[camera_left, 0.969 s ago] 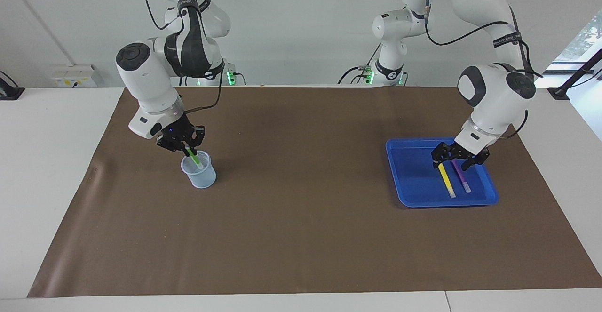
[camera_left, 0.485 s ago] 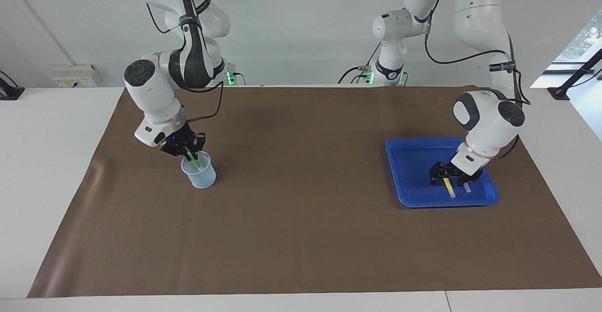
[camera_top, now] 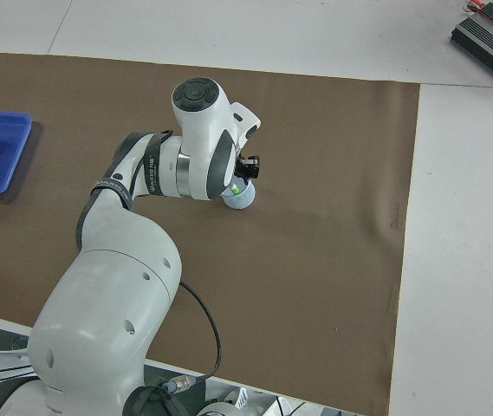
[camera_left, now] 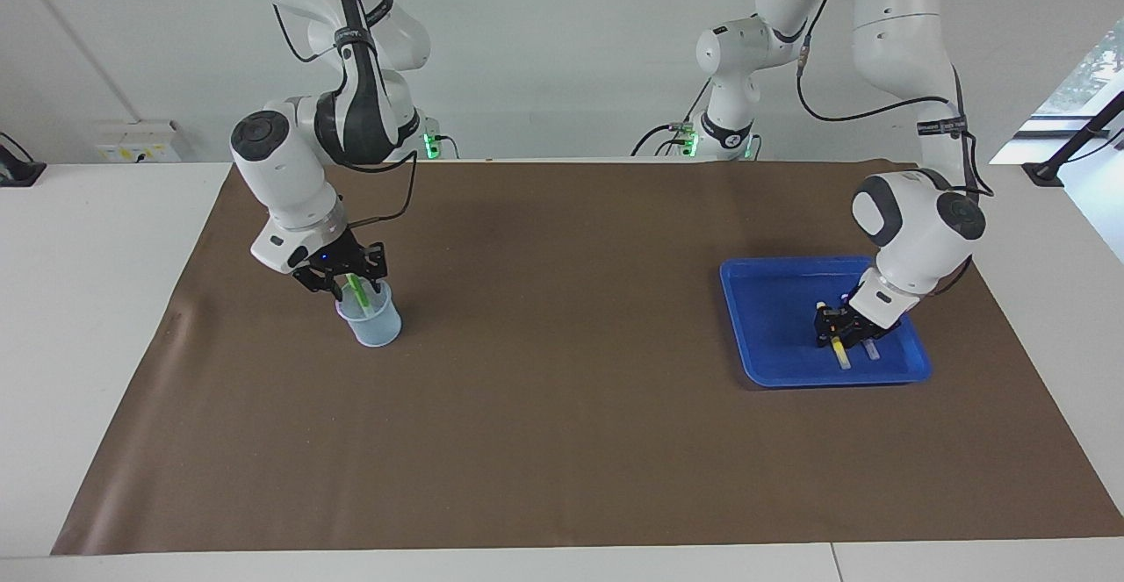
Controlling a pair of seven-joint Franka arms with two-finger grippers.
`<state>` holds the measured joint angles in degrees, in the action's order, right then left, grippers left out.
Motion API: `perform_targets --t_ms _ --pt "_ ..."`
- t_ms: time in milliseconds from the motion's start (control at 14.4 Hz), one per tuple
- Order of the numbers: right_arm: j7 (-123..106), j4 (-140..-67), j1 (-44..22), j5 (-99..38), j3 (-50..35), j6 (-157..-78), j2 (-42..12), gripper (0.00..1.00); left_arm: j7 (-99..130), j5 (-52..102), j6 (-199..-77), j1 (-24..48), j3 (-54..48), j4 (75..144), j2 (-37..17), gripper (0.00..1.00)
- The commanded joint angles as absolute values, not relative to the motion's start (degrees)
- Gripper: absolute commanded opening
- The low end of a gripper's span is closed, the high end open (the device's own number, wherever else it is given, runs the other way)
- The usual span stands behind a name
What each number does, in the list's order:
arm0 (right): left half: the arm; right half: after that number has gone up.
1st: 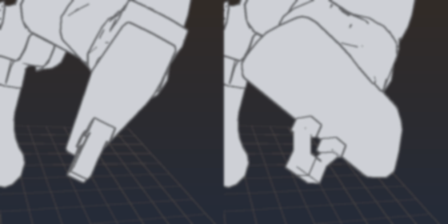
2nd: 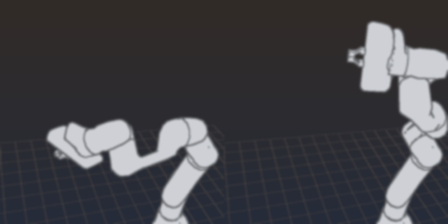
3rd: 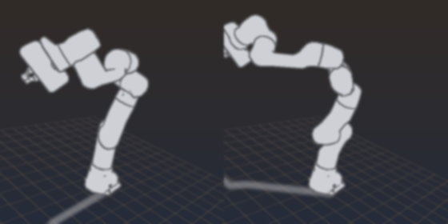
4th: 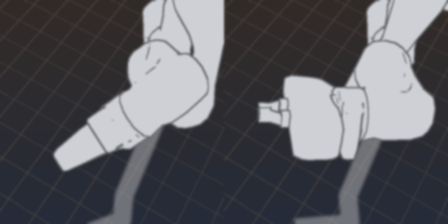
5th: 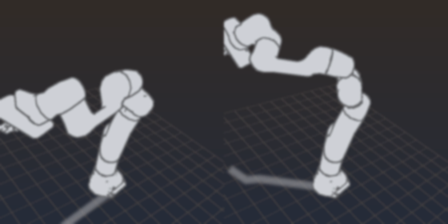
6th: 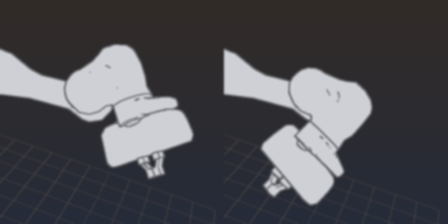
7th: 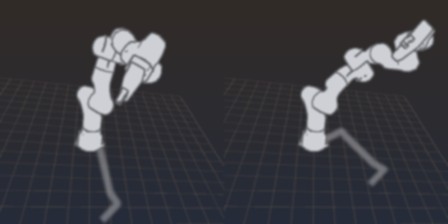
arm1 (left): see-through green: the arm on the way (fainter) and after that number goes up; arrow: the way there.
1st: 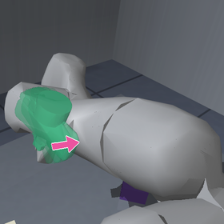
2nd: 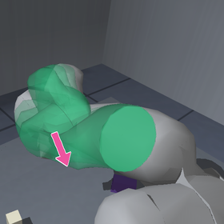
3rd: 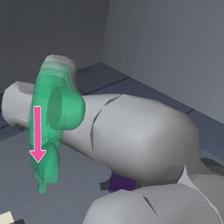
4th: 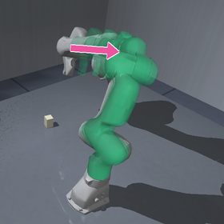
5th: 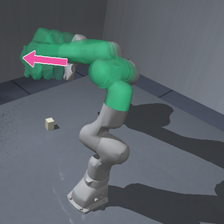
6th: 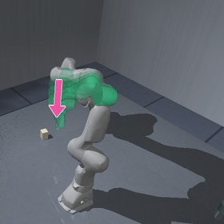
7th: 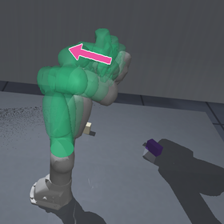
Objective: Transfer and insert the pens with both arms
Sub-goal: 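Grasp the yellow pen with the left gripper while the right gripper releases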
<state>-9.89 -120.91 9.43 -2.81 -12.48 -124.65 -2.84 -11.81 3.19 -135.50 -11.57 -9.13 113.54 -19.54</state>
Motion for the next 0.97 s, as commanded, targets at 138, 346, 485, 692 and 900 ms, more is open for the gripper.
perform_targets --t_ms 138,346,485,692,900 --pt "-11.1 -110.9 10.0 -4.3 -13.4 -115.8 -2.5 0.84 -5.7 2.0 -133.6 -10.7 -9.8 114.6 -17.2 0.00" --pt "-10.6 -108.7 8.3 -15.3 -13.6 -115.3 -2.5 0.83 2.5 2.1 -130.2 -8.6 -10.2 113.6 -13.8 0.00" --pt "-10.2 -108.1 7.6 -23.1 -13.6 -115.8 -2.6 0.83 8.8 2.2 -127.0 -6.4 -10.3 112.2 -12.4 0.00" --pt "-2.3 -108.1 5.0 -38.3 -13.6 -117.9 -2.6 0.83 21.7 2.8 -125.6 -2.7 -10.3 111.4 -9.9 0.00" --pt "4.6 -108.5 0.8 -47.3 -13.7 -123.6 -2.6 0.83 38.0 3.0 -125.4 1.5 -10.4 109.8 -9.7 0.00"
